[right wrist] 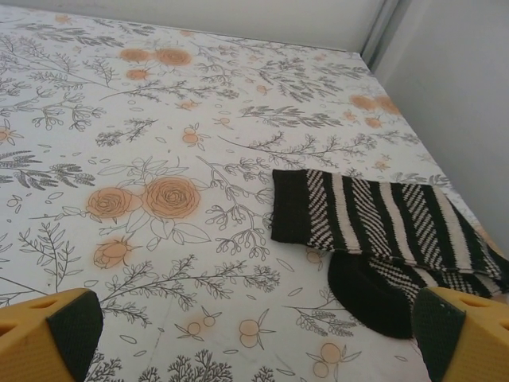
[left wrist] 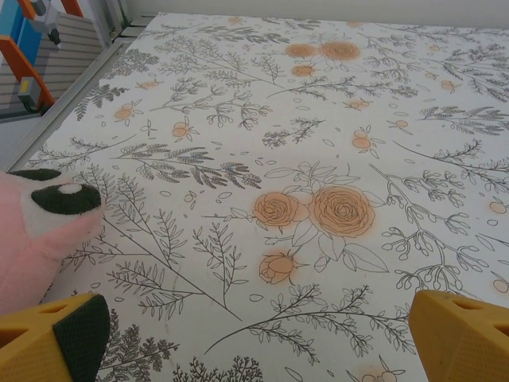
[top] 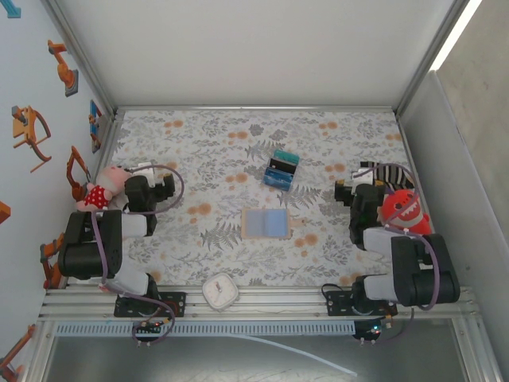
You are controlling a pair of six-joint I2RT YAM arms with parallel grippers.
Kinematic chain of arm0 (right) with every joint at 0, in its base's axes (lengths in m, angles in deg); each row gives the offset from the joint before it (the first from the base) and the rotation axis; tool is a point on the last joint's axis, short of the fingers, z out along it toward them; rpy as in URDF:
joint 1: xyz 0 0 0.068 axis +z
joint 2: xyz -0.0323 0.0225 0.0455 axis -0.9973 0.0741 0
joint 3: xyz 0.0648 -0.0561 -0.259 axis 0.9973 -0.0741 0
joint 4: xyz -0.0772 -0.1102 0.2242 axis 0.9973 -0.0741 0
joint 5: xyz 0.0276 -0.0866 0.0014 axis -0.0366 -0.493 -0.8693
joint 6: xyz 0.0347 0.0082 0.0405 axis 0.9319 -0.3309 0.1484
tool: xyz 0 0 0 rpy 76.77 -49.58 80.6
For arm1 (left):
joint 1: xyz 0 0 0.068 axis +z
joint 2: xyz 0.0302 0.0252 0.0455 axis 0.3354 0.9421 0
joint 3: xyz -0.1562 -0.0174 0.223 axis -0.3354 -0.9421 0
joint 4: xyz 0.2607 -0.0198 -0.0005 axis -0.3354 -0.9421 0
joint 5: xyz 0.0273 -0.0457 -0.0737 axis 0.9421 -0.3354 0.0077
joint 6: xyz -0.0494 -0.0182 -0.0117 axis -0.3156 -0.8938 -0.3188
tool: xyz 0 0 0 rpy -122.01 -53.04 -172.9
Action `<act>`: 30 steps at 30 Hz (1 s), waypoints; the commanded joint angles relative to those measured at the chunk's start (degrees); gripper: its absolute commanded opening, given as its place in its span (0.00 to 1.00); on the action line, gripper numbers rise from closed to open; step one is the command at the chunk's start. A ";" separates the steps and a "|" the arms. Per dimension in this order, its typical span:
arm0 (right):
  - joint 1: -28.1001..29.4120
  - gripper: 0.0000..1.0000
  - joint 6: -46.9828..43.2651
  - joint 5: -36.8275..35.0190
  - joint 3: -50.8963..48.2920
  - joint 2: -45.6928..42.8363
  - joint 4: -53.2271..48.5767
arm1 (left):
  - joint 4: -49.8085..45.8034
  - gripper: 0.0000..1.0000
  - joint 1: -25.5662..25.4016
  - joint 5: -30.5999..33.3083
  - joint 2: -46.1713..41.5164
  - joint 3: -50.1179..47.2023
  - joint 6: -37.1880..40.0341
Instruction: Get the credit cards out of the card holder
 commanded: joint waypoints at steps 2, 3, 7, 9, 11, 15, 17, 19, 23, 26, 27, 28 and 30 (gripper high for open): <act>-1.73 1.00 2.71 2.16 2.76 3.33 4.02 | -0.66 0.97 -0.02 -0.90 -0.42 0.59 -1.02; -2.41 1.00 3.37 2.28 2.52 3.81 4.92 | -0.70 0.97 -0.04 -0.91 -0.38 0.59 -0.96; -4.20 1.00 8.07 -2.31 2.92 7.38 6.59 | -0.63 0.97 -0.13 -0.86 -0.39 0.55 -0.95; -4.31 1.00 8.07 -2.99 3.11 7.97 7.20 | -0.68 0.97 -0.17 -0.74 -0.43 0.59 -0.88; -4.30 0.99 7.87 -2.77 3.21 7.95 6.96 | -0.66 0.97 -0.22 -0.76 -0.36 0.59 -0.88; -4.24 1.00 7.93 -2.74 3.20 7.95 6.97 | -0.67 0.97 -0.22 -0.69 -0.40 0.59 -0.85; -4.31 1.00 7.82 -2.65 3.20 7.95 6.93 | -0.66 0.97 -0.22 -0.71 -0.39 0.59 -0.86; -4.27 1.00 7.84 -2.64 3.20 7.95 6.98 | -0.71 0.97 -0.22 -0.70 -0.37 0.59 -0.87; -4.31 1.00 7.84 -2.59 3.20 7.95 6.92 | -0.66 0.97 -0.22 -0.69 -0.42 0.59 -0.83; -4.29 1.00 7.83 -2.64 3.20 7.93 6.97 | -0.68 0.97 -0.24 -0.68 -0.34 0.59 -0.85; -4.31 0.99 7.81 -2.65 3.20 7.95 6.91 | -0.66 0.97 -0.22 -0.70 -0.34 0.64 -0.88; -4.31 1.00 7.85 -2.60 3.20 8.00 6.93 | -0.67 0.97 -0.22 -0.73 -0.33 0.60 -0.85; -4.31 1.00 7.82 -2.61 3.20 7.96 6.98 | -0.73 0.97 -0.22 -0.74 -0.35 0.59 -0.87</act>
